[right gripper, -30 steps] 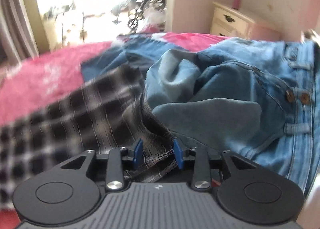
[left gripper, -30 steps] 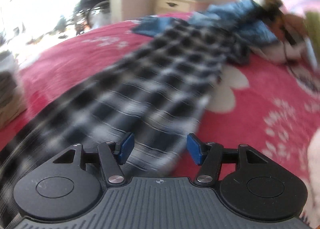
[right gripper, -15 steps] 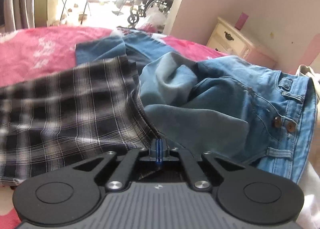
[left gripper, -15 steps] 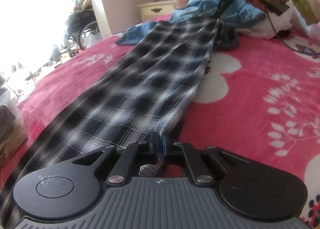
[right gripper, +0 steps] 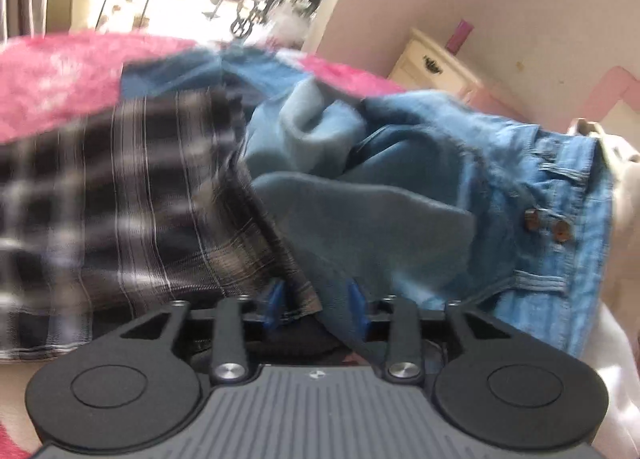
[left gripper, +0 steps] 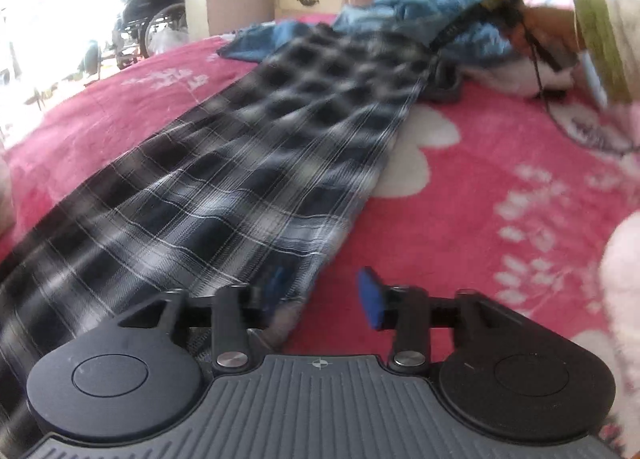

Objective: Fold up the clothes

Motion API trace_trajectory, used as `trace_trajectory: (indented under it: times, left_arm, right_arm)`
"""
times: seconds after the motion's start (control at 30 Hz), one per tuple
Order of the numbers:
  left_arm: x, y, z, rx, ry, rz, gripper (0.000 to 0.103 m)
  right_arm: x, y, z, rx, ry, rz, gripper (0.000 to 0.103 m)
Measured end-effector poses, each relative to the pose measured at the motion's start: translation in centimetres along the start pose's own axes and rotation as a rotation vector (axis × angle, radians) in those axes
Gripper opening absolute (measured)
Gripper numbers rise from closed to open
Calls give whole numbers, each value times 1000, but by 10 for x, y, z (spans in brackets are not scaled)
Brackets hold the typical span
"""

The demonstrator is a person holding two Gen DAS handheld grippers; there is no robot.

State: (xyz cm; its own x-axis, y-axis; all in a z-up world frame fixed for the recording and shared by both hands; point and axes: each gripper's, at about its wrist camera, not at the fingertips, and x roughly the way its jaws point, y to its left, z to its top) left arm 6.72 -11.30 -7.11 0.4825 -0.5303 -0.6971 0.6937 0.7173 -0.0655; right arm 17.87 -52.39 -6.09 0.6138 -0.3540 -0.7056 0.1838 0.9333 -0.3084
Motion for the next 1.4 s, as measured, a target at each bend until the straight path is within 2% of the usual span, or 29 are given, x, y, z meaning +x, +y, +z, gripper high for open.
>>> trace_trajectory:
  times: [0.07,0.17,0.3,0.47,0.53,0.63,0.67,0.73,0.83,0.87,0.97,1.1,1.27,1.3,1.4]
  left_arm:
    - [-15,0,-6,-61,-20,-12,62]
    - [-39,3,-17,-169,-33,1,63]
    - [-87,25,-41,-376,-58,80,65]
    - [-175,76,-94,-712,-122,257,67]
    - [-214,99,-127,-880,-165,341,69]
    - [-264,131,-184,-1144,-236,477,76]
    - [-275,140,-205,-1236,-267,507,80]
    - [-293,158,-248,-1429,-336,549,81]
    - [-302,179,-300,-1661,-468,533,82]
    - [-302,185,-314,-1710,-525,515,84]
    - [-291,204,-344,-1831,-592,446,87]
    - [-267,218,-360,-1900,-619,387,88]
    - [-244,235,-380,-1952,-731,245,87]
    - [-240,238,-383,-1963,-747,225,84]
    - [-234,245,-386,-1974,-770,190,57]
  right_arm:
    - [-20,-5,-2,51,-31,21,44]
    - [-54,1,-2,101,-79,69,48]
    - [-101,43,4,78,-137,218,50]
    - [-154,135,7,-20,-194,495,51]
    - [-168,179,6,-55,-189,613,51]
    - [-185,246,0,-93,-150,788,51]
    - [-191,268,-4,-103,-140,833,51]
    - [-204,312,-11,-125,-124,909,51]
    - [-222,370,-22,-144,-111,998,51]
    - [-226,383,-24,-137,-102,1019,51]
    - [-233,408,-26,-97,-75,1071,51]
    - [-233,419,-30,-29,-19,1101,51]
    - [-211,403,-40,21,70,1045,51]
    - [-208,400,-43,30,80,1029,51]
    - [-198,391,-52,60,107,986,51]
